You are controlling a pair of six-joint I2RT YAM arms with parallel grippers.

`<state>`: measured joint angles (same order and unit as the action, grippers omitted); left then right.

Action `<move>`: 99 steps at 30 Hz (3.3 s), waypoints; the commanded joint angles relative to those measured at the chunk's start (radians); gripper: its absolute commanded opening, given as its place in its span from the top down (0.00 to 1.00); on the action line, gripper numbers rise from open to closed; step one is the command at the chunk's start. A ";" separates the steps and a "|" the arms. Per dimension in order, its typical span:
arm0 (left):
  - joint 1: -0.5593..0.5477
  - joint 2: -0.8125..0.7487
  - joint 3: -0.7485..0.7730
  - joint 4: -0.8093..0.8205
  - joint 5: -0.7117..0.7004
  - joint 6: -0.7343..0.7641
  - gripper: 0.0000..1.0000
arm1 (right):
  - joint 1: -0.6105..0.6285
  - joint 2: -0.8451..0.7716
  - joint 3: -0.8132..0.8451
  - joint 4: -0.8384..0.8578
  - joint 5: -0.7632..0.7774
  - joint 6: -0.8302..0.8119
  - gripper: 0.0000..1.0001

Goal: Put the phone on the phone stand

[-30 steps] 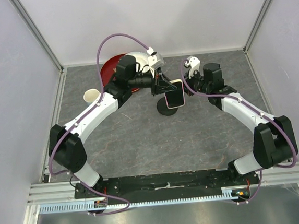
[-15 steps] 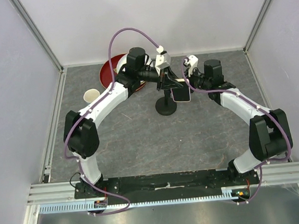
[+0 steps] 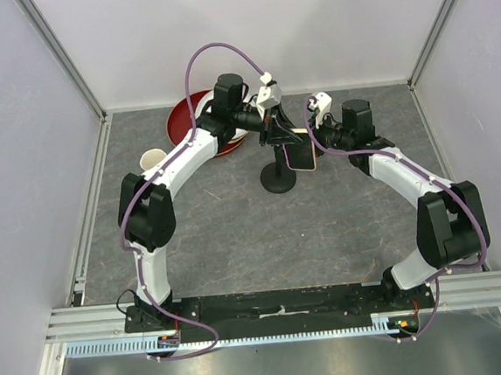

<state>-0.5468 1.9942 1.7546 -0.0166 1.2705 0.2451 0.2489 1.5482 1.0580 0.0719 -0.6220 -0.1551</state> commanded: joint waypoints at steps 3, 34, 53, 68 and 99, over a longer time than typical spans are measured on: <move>0.018 0.034 0.072 0.070 0.007 0.069 0.98 | 0.009 0.032 0.005 -0.050 -0.073 0.019 1.00; 0.082 0.042 0.022 -0.031 -0.040 0.203 0.98 | 0.009 0.033 -0.036 0.015 -0.055 0.017 1.00; 0.091 -0.130 -0.219 0.139 -0.344 0.076 0.98 | 0.039 -0.017 -0.177 0.313 0.180 0.178 1.00; -0.106 -0.272 -0.383 -0.016 -1.524 -0.326 0.98 | 0.400 -0.046 -0.475 0.857 1.022 0.301 1.00; -0.150 -0.399 -0.541 -0.121 -1.390 -0.431 0.98 | 0.276 -0.326 -0.495 0.623 0.449 0.295 0.43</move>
<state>-0.7017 1.6325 1.2736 0.0612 -0.1795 -0.1844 0.5999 1.2102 0.5220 0.7189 0.0299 0.0917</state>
